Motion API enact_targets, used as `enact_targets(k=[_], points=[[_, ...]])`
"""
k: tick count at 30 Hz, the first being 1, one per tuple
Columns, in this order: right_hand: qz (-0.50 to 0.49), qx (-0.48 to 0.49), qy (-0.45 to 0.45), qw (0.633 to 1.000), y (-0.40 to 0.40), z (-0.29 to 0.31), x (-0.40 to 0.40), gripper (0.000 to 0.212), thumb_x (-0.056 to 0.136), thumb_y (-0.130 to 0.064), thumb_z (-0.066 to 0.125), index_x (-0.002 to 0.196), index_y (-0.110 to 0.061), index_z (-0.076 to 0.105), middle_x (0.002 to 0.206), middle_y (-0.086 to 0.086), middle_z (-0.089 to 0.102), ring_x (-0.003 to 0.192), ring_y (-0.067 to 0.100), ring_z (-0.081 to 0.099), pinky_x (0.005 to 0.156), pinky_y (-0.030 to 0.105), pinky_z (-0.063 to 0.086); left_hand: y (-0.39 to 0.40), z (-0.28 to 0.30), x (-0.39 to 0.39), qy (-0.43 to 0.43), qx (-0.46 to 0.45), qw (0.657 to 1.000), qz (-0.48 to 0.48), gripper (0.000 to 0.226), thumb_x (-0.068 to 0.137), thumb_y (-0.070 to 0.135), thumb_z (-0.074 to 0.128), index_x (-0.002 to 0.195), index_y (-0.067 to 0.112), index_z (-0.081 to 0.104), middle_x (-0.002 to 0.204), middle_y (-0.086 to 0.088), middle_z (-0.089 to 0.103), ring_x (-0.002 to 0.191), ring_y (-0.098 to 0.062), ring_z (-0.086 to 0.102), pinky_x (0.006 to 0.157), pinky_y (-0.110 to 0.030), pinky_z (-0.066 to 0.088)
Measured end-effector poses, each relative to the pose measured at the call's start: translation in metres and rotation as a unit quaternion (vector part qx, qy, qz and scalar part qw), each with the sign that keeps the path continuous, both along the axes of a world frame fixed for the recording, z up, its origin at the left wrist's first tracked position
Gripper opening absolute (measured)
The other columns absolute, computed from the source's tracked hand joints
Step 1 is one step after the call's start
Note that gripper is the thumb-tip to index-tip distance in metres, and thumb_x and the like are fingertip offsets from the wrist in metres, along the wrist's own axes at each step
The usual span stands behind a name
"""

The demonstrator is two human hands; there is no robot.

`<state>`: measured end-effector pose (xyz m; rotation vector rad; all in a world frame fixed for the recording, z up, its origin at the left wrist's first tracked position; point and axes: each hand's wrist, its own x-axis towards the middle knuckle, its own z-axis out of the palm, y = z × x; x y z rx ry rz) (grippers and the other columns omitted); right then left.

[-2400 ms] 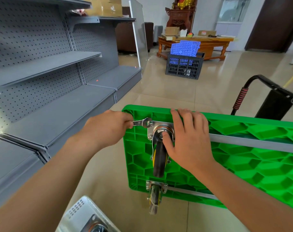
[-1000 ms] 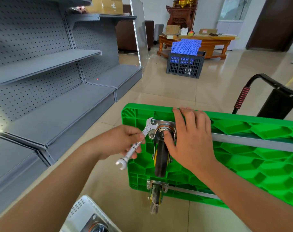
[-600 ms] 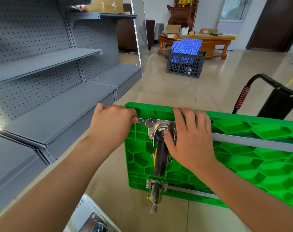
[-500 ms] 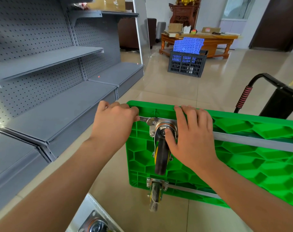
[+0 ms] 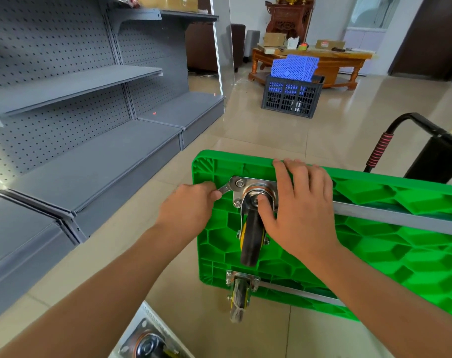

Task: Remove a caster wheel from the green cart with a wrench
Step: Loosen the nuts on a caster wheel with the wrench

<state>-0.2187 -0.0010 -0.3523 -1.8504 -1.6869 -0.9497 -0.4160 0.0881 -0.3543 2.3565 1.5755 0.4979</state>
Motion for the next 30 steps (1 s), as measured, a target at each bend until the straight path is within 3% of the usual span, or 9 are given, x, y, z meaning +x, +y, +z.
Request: enact_targets(k=[3, 4, 6, 9, 13, 15, 19, 26, 30], points=[[-0.002, 0.008, 0.002, 1.0, 0.0, -0.001, -0.002, 0.062, 0.095, -0.047, 0.05, 0.139, -0.003, 0.053, 0.129, 0.018, 0.056, 0.117, 0.039, 0.048, 0.109, 0.054, 0.034, -0.017, -0.015, 0.013, -0.138, -0.105, 0.984, -0.038, 0.035, 0.107, 0.036, 0.044, 0.08, 0.02, 0.059, 0.074, 0.002, 0.068, 0.064, -0.005, 0.066, 0.066, -0.027, 0.057], [-0.002, 0.009, 0.0, 1.0, 0.0, -0.002, -0.002, 0.062, 0.095, -0.047, 0.05, 0.139, -0.003, 0.053, 0.13, 0.018, 0.056, 0.118, 0.039, 0.048, 0.109, 0.054, 0.034, -0.023, -0.017, 0.017, -0.159, -0.124, 0.979, -0.042, 0.035, 0.107, 0.033, 0.045, 0.078, 0.019, 0.059, 0.069, 0.005, 0.066, 0.057, 0.004, 0.061, 0.056, -0.013, 0.049], [-0.001, 0.004, -0.001, 1.0, -0.001, -0.002, -0.001, 0.062, 0.095, -0.047, 0.051, 0.14, -0.003, 0.053, 0.13, 0.018, 0.056, 0.118, 0.039, 0.048, 0.109, 0.054, 0.034, -0.027, -0.017, 0.021, -0.186, -0.156, 0.969, -0.044, 0.034, 0.107, 0.029, 0.047, 0.08, 0.016, 0.061, 0.066, 0.006, 0.065, 0.051, 0.01, 0.057, 0.052, -0.006, 0.042], [-0.006, -0.006, -0.001, 1.0, -0.002, 0.001, -0.001, 0.063, 0.095, -0.047, 0.05, 0.14, -0.003, 0.052, 0.13, 0.017, 0.055, 0.118, 0.038, 0.047, 0.109, 0.053, 0.034, -0.018, -0.008, 0.012, -0.247, -0.268, 0.928, -0.074, 0.03, 0.108, 0.028, 0.046, 0.097, 0.007, 0.065, 0.082, -0.007, 0.076, 0.069, -0.009, 0.072, 0.075, -0.028, 0.058], [-0.004, -0.009, 0.001, 1.0, -0.002, 0.001, -0.001, 0.064, 0.095, -0.047, 0.05, 0.141, -0.003, 0.052, 0.131, 0.017, 0.055, 0.119, 0.038, 0.047, 0.11, 0.054, 0.034, -0.01, 0.009, -0.008, -0.261, -0.35, 0.892, -0.119, 0.028, 0.108, 0.028, 0.047, 0.1, 0.007, 0.065, 0.074, -0.008, 0.066, 0.064, -0.021, 0.066, 0.068, -0.034, 0.055], [-0.004, -0.009, 0.004, 1.0, -0.002, 0.001, -0.001, 0.064, 0.095, -0.047, 0.05, 0.14, -0.003, 0.052, 0.131, 0.017, 0.055, 0.118, 0.038, 0.047, 0.11, 0.054, 0.034, -0.001, 0.019, -0.017, -0.222, -0.295, 0.923, -0.112, 0.026, 0.106, 0.031, 0.05, 0.095, 0.017, 0.069, 0.071, -0.004, 0.062, 0.06, -0.018, 0.06, 0.066, -0.038, 0.055], [-0.008, -0.021, -0.001, 1.0, -0.003, 0.001, -0.001, 0.065, 0.095, -0.049, 0.049, 0.141, -0.003, 0.051, 0.131, 0.016, 0.054, 0.12, 0.038, 0.047, 0.11, 0.054, 0.034, 0.009, 0.04, -0.027, 0.011, -0.048, 0.995, -0.087, 0.026, 0.103, 0.042, 0.05, 0.087, 0.027, 0.063, 0.079, 0.0, 0.065, 0.08, -0.022, 0.062, 0.074, -0.037, 0.053], [-0.014, -0.02, 0.004, 1.0, -0.003, 0.001, -0.002, 0.065, 0.095, -0.049, 0.05, 0.142, -0.004, 0.051, 0.132, 0.016, 0.054, 0.119, 0.037, 0.046, 0.11, 0.054, 0.034, -0.003, 0.056, -0.013, 0.178, 0.152, 0.971, -0.048, 0.025, 0.107, 0.048, 0.038, 0.103, 0.033, 0.058, 0.088, 0.008, 0.05, 0.097, -0.024, 0.062, 0.073, -0.033, 0.037], [-0.013, -0.023, 0.002, 1.0, -0.004, 0.001, -0.001, 0.065, 0.094, -0.048, 0.049, 0.142, -0.004, 0.051, 0.132, 0.016, 0.054, 0.119, 0.036, 0.045, 0.11, 0.054, 0.033, -0.007, 0.052, -0.01, 0.19, 0.232, 0.953, -0.042, 0.027, 0.107, 0.045, 0.039, 0.109, 0.03, 0.062, 0.098, 0.004, 0.062, 0.098, -0.027, 0.064, 0.083, -0.035, 0.042]])
